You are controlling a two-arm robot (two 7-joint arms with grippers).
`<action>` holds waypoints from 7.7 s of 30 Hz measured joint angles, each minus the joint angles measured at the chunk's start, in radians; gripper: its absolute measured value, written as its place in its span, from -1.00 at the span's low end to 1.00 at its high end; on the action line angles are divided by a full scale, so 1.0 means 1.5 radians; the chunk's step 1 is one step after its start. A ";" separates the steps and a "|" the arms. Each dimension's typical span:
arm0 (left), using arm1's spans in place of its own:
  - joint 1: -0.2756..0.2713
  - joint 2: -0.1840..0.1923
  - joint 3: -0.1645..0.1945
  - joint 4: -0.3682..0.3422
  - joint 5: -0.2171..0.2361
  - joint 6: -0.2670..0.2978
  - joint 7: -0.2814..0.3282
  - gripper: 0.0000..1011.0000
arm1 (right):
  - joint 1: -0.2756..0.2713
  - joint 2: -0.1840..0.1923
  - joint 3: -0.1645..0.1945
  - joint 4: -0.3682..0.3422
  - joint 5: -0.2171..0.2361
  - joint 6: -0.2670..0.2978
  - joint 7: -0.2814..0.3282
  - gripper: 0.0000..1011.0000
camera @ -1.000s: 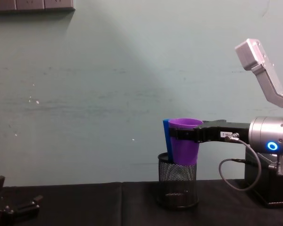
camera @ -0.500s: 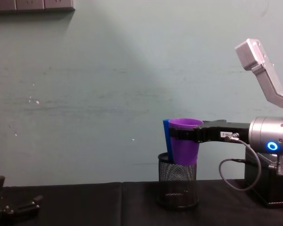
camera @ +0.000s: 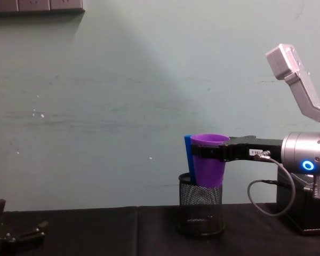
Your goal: Pick up one cup with a gripper and tap it against the other cup.
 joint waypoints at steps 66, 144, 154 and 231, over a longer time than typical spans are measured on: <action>0.000 0.000 0.000 0.000 0.000 0.000 0.000 0.98 | 0.000 0.000 0.000 0.000 0.000 0.000 0.000 0.43; 0.000 0.000 0.000 0.000 0.000 0.000 0.000 0.98 | -0.280 0.149 -0.033 -0.306 0.037 -0.052 0.004 0.43; 0.000 0.000 0.000 0.000 0.000 0.000 0.000 0.98 | -0.292 0.139 -0.030 -0.281 0.024 -0.060 0.001 0.43; 0.000 0.000 0.000 0.000 0.000 0.000 0.000 0.98 | -0.379 0.043 0.107 -0.430 -0.127 0.141 -0.413 0.98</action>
